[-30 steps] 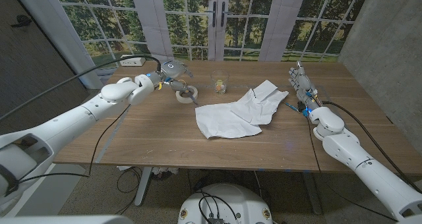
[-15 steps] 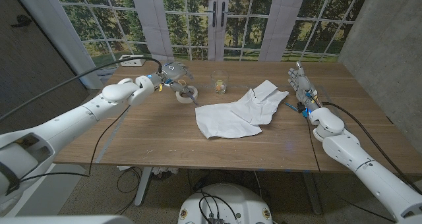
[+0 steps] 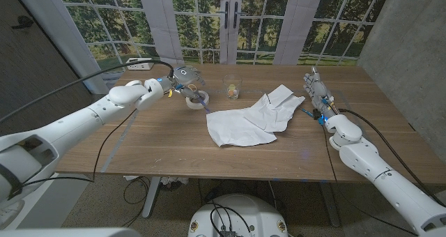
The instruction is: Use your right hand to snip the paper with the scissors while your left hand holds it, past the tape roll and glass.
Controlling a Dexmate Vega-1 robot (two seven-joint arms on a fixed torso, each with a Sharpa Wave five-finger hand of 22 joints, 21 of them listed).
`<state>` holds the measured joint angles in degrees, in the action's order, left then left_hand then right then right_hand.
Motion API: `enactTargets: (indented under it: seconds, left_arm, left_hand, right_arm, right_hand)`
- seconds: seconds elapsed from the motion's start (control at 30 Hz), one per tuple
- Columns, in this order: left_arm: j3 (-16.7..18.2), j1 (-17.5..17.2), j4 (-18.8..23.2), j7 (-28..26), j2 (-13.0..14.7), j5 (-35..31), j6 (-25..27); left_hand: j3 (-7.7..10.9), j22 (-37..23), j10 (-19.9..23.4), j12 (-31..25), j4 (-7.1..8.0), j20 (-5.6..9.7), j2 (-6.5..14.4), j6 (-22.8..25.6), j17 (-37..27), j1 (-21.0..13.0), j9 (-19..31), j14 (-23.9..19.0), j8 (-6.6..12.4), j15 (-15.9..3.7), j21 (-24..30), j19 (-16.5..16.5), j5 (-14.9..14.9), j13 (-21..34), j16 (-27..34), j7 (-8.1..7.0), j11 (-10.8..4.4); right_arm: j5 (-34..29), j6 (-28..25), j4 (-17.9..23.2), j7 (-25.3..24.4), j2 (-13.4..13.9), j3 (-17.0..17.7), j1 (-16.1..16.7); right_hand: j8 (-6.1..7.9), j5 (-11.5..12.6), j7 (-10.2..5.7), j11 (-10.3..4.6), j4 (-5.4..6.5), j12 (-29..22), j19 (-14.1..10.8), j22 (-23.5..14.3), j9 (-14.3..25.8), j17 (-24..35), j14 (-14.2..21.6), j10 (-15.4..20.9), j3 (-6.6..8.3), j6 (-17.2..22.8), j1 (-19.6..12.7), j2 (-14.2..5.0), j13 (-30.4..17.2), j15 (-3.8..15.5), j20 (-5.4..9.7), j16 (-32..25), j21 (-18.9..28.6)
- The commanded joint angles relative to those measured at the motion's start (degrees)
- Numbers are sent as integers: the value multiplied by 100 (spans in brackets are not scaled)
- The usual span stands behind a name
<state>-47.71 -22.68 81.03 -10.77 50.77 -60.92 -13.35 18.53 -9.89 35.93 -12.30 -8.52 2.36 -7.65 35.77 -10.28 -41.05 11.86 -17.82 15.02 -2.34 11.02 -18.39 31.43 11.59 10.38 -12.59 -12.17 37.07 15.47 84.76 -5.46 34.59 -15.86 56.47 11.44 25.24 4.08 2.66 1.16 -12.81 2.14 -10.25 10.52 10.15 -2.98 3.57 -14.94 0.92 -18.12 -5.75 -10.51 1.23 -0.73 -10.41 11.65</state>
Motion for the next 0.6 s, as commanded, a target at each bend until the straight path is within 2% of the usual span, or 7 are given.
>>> enactTargets:
  seconds: [0.03,0.6]
  left_arm:
    - [-123,171,-356,-479,32,-254,-177]
    - [-299,267,-601,-590,-48,-260,-104]
  left_hand:
    - [-27,-19,125,-23,39,921,-11,131,-8,0,72,-99,38,-1038,9,-29,109,21,17,0,5]
    - [-65,-20,156,-10,37,919,0,163,-9,-91,95,-117,57,-1034,10,-23,197,26,16,0,-4]
  right_arm:
    - [-6,-32,-54,-54,-83,-55,-47]
    - [-29,-38,-19,-91,-80,-63,-25]
  right_hand:
    - [-8,39,-13,-25,-35,-12,-10,-13,17,14,3,48,-21,20,-71,9,-32,33,-12,-12,-3]
    - [-12,40,-10,-18,-48,-8,34,-14,17,14,-35,49,-17,17,-90,3,-32,20,-35,-1,-23]
